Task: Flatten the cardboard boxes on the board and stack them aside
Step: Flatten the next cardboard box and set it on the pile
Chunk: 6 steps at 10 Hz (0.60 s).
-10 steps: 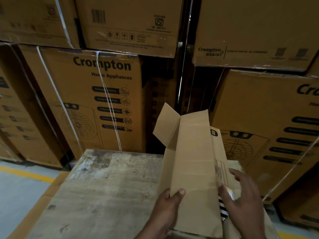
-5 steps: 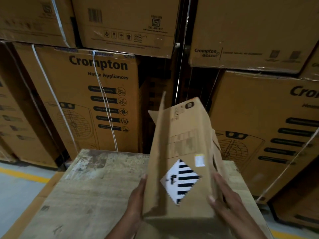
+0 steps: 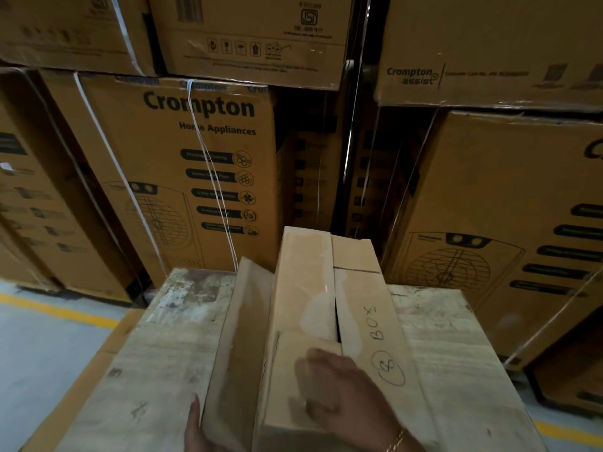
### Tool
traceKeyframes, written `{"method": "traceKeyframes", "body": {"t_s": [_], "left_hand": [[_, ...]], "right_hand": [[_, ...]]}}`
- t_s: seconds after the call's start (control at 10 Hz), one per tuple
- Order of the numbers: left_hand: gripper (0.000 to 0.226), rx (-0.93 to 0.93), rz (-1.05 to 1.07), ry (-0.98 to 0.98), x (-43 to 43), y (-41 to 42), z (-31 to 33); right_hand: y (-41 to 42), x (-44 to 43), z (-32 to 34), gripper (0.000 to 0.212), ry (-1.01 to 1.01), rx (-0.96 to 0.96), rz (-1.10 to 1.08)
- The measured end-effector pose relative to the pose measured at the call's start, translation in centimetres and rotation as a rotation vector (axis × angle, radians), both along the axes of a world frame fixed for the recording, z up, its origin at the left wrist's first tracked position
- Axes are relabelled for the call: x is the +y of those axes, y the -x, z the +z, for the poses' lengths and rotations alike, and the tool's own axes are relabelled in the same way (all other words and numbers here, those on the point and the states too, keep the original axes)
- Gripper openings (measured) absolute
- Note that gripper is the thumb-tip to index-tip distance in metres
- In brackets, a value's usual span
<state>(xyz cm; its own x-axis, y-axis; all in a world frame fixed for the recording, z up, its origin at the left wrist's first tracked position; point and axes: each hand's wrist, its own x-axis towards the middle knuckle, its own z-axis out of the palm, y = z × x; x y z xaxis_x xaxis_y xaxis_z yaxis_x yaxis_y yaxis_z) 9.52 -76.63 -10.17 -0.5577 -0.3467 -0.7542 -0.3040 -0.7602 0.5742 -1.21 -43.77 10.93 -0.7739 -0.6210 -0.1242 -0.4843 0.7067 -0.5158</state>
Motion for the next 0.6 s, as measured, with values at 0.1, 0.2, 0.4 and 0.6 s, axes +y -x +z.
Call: {"method": "traceKeyframes", "body": {"t_s": [0.1, 0.2, 0.4, 0.6], "left_hand": [[0.038, -0.012, 0.077, -0.199, 4.2, 1.9, 4.4], [0.035, -0.176, -0.253, 0.318, 5.4, 3.0, 8.7], [0.103, -0.018, -0.724, 1.363, 8.5, 6.2, 14.5], [0.129, 0.057, -1.725, 1.578, 15.2, 11.1, 18.9]], "right_hand": [[3.4, 1.3, -0.9, 0.083, -0.233, 0.092, -0.175], [6.0, 2.0, -1.9, 0.105, -0.415, 0.003, -0.325], [7.4, -0.5, -3.5, 0.137, -0.538, -0.136, -0.438], [8.6, -0.5, -3.4, 0.134, -0.536, -0.188, -0.462]]}}
